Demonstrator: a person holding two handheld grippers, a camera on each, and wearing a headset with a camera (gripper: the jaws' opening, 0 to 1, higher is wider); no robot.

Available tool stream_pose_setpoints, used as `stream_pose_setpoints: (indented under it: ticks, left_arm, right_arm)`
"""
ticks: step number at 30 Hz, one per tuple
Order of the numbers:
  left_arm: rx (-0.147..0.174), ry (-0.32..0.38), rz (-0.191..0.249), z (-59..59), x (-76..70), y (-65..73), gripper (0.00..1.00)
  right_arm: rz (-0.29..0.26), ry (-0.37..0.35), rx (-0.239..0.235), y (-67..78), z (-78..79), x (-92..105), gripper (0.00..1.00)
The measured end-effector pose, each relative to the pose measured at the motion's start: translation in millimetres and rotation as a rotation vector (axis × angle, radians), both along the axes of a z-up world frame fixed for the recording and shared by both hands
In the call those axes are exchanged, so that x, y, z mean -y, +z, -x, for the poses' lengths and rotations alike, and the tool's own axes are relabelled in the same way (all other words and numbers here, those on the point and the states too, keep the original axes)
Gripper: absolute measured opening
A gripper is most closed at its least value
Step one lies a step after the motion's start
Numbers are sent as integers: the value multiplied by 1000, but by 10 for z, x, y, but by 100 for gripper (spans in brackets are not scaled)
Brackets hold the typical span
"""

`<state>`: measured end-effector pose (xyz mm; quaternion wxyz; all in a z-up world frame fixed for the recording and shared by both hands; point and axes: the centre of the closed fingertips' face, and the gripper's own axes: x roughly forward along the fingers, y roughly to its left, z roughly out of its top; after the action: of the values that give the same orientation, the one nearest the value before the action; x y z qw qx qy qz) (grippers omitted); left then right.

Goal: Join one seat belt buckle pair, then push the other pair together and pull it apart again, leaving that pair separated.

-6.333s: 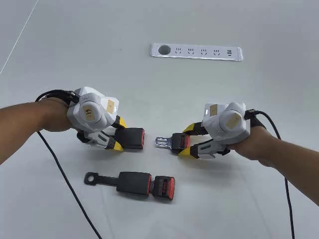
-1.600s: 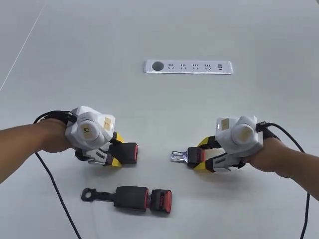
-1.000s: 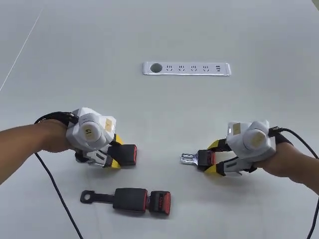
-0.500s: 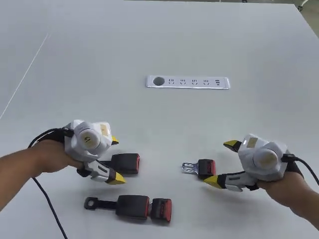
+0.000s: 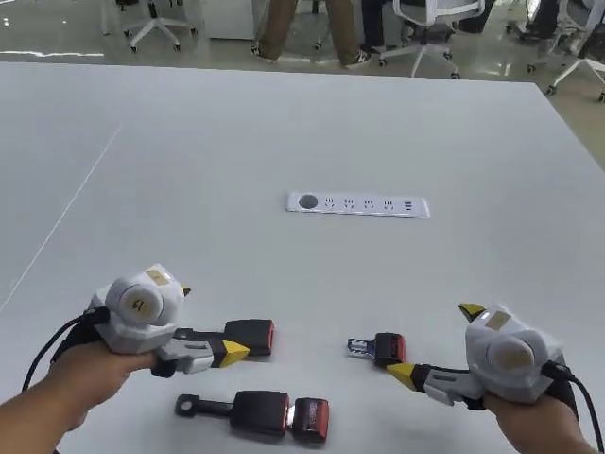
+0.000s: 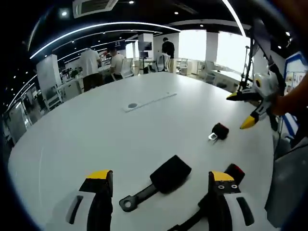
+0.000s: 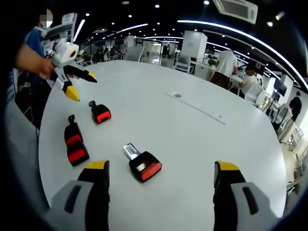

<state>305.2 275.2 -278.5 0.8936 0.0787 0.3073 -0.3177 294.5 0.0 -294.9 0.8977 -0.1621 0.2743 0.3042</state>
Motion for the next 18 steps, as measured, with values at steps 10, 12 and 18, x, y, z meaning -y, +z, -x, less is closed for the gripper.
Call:
stream_pose_setpoints:
  ticks: [10,12,18]
  left_arm:
    - [84,89,51,354,-137,243,90]
    - [87,100,63,433,-157,294,92]
    - [104,152,102,644,-245,412,96]
  right_arm:
    - [-54,-20,51,227,323,-226,98]
    - [-69,-25,62,263,378,-253,98]
    - [-95,-54,72,300,550,-249,100]
